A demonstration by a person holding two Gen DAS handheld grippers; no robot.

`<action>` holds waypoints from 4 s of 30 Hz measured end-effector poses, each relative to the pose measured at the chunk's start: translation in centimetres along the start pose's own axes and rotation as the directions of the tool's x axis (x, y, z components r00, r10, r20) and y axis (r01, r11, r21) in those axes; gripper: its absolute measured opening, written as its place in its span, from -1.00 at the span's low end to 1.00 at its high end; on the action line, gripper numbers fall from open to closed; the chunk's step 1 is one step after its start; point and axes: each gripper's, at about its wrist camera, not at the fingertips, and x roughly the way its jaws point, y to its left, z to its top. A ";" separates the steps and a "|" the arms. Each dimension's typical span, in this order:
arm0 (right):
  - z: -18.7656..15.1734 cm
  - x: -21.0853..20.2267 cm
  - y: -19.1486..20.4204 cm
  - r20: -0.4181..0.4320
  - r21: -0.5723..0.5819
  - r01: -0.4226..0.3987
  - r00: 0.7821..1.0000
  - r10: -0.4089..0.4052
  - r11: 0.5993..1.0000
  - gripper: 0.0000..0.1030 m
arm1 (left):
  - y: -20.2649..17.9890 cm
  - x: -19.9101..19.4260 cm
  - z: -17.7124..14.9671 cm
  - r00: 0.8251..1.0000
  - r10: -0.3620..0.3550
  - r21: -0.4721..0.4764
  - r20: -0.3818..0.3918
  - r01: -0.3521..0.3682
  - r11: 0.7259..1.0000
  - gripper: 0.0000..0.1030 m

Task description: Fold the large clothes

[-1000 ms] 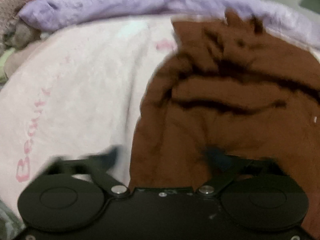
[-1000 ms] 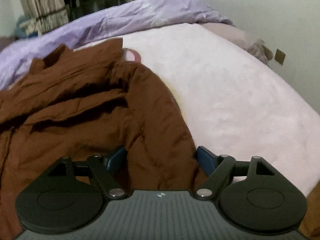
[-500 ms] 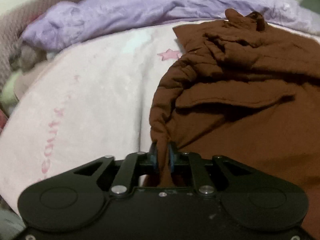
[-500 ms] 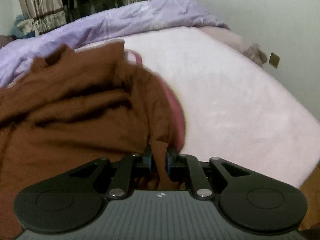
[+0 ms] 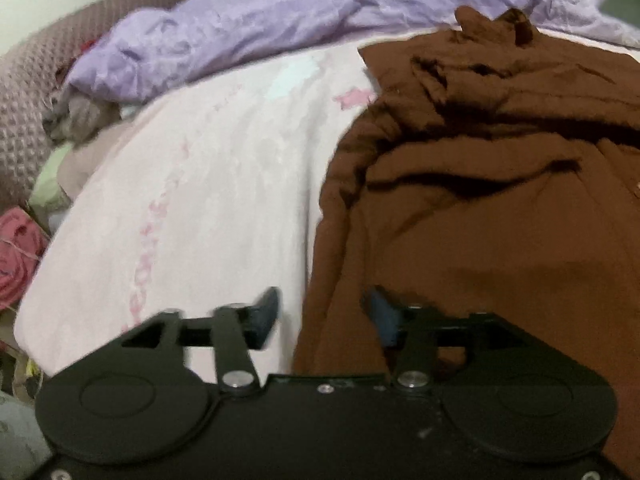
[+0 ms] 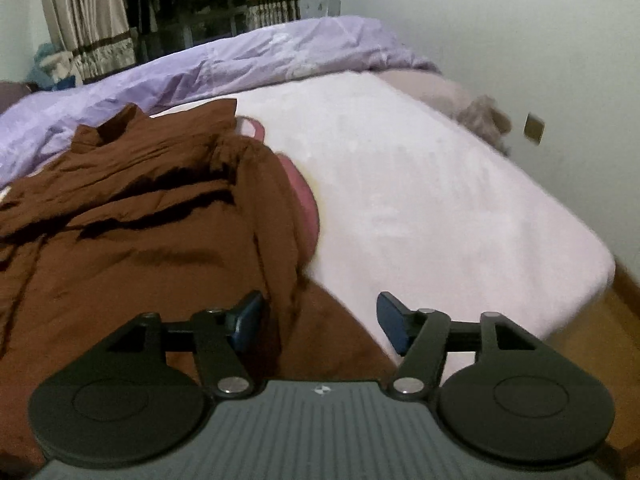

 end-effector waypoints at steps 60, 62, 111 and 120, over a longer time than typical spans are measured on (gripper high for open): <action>25.1 20.8 10.1 0.116 0.089 -0.041 0.993 0.030 0.995 -0.65 | -1.5 13.2 26.9 0.961 -0.121 -0.139 0.248 0.159 0.977 -0.64; 24.1 23.9 11.2 0.081 0.052 -0.011 0.997 0.007 0.999 -0.65 | -2.3 16.2 26.5 0.975 -0.077 -0.156 0.208 0.111 0.981 -0.65; 21.1 27.6 14.6 0.162 -0.159 0.133 0.981 -0.107 0.978 -0.93 | -3.4 20.0 25.3 0.967 -0.001 -0.206 0.254 0.056 0.977 -0.64; 24.3 25.0 13.6 0.104 -0.197 0.129 0.988 -0.110 0.972 0.13 | -0.5 14.5 25.8 0.953 0.066 -0.243 0.294 0.008 0.970 0.30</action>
